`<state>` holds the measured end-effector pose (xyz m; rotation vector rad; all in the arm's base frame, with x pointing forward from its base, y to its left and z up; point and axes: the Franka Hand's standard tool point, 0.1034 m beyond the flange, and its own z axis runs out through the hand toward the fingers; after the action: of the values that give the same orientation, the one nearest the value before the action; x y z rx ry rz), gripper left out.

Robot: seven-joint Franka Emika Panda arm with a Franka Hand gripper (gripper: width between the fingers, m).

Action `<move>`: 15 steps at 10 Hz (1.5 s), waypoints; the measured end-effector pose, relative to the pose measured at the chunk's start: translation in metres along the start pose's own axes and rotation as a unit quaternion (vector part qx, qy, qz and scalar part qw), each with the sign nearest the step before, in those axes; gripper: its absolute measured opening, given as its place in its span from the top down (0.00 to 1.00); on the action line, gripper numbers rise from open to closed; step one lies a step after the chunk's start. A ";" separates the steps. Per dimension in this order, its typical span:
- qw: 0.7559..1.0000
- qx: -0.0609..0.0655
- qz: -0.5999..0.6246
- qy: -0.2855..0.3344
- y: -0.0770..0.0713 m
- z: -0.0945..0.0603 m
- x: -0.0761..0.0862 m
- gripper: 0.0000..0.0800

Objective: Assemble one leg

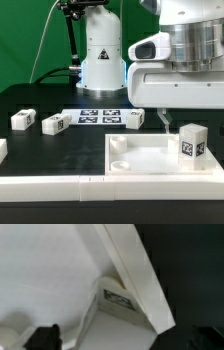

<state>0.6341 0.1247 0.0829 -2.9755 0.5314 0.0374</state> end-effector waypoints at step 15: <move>0.934 -0.028 -0.357 0.004 0.004 0.004 0.000 0.64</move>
Offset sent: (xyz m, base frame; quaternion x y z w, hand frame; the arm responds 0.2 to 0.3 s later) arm -0.0043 0.0115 -0.0017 -0.0063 0.0028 -0.3061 0.9520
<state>0.6325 0.1217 0.0790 -3.0236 -0.5749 -0.0282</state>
